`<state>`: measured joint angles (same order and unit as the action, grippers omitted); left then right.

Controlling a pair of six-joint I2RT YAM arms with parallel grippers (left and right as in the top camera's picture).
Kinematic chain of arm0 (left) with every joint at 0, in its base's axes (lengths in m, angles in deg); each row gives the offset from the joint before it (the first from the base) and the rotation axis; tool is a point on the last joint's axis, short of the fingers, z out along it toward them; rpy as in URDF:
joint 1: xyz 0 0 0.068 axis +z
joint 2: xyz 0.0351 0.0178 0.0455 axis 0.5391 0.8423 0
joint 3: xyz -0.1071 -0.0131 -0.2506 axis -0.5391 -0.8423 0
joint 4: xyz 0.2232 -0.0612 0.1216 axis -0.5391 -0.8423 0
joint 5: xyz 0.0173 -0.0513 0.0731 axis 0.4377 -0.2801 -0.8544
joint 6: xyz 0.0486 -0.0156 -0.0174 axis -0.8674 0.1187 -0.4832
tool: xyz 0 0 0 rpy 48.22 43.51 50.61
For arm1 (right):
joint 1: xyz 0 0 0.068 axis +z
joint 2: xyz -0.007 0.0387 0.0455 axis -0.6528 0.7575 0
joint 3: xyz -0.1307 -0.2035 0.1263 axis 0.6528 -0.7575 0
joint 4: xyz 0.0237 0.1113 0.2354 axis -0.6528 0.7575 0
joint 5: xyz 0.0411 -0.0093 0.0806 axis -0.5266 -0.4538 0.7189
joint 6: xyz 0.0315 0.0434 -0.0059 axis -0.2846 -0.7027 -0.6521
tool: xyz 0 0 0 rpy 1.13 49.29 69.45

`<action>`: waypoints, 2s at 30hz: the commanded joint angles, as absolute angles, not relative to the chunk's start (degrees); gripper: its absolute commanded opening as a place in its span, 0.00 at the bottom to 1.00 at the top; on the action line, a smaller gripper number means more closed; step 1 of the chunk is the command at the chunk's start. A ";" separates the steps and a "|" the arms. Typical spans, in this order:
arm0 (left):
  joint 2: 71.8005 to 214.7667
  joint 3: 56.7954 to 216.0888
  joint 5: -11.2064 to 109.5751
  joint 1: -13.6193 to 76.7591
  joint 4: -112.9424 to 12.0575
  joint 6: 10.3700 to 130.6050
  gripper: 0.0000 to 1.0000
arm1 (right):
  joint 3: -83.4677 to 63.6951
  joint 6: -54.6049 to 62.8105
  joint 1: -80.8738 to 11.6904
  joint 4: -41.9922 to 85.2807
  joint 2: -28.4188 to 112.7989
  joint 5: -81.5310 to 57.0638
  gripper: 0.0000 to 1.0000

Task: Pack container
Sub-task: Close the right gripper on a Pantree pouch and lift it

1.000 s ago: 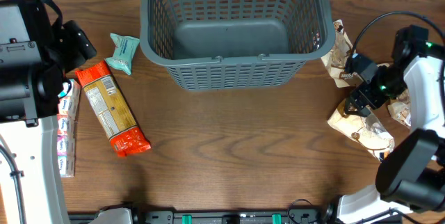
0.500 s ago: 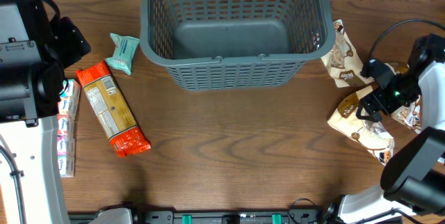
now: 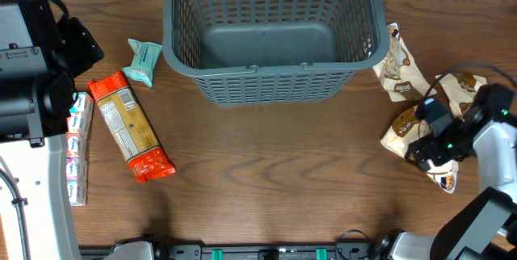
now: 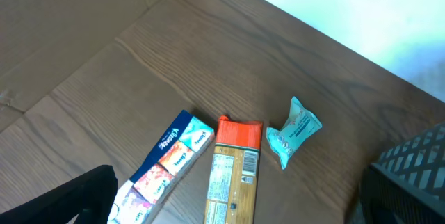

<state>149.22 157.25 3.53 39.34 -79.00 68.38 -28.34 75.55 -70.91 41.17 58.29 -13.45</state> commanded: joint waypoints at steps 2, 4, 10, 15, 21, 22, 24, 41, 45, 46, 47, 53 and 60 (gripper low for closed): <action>149.11 157.38 2.59 39.62 -79.57 66.89 1.00 | -29.55 74.07 -71.10 39.16 56.82 -13.23 0.93; 149.11 157.38 2.59 39.62 -80.00 66.91 1.00 | -29.57 73.94 -71.13 38.68 56.82 -13.47 0.93; 149.11 157.38 2.59 39.62 -80.22 66.94 1.00 | -29.96 73.70 -71.21 36.58 57.37 -13.40 0.93; 149.11 157.38 2.59 39.62 -80.22 66.94 1.00 | -30.90 73.72 -71.21 35.16 59.25 -13.40 0.92; 149.11 157.38 2.59 39.62 -80.22 66.94 1.00 | -32.08 73.74 -72.11 32.76 60.71 -13.42 0.92; 149.11 157.38 2.61 39.62 -80.22 66.94 1.00 | -32.19 73.74 -72.37 32.50 61.19 -13.40 0.92; 149.11 157.38 2.61 39.62 -80.22 66.94 1.00 | -32.21 73.74 -72.92 31.86 62.16 -13.36 0.91; 149.11 157.38 2.61 39.62 -80.22 66.96 1.00 | -32.24 73.70 -73.18 29.00 69.52 -11.76 0.80; 149.11 157.38 2.61 39.62 -80.22 66.96 1.00 | -32.24 72.82 -73.07 28.12 69.52 -10.12 0.64; 149.11 157.38 2.61 39.62 -80.22 66.96 1.00 | -32.24 71.95 -73.03 27.69 69.52 -9.25 0.61; 149.11 157.38 2.61 39.62 -80.24 66.96 1.00 | -32.24 71.16 -73.01 27.27 69.52 -8.55 0.59; 149.11 157.38 2.61 39.62 -80.24 66.96 1.00 | -32.21 63.58 -72.98 24.34 69.50 -4.75 0.18; 149.11 157.38 2.61 39.62 -80.22 66.94 1.00 | -32.21 59.31 -72.98 23.71 69.50 -1.21 0.01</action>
<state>149.22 157.25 3.53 39.34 -80.27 67.42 -31.73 63.53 -72.74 23.71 68.76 -5.05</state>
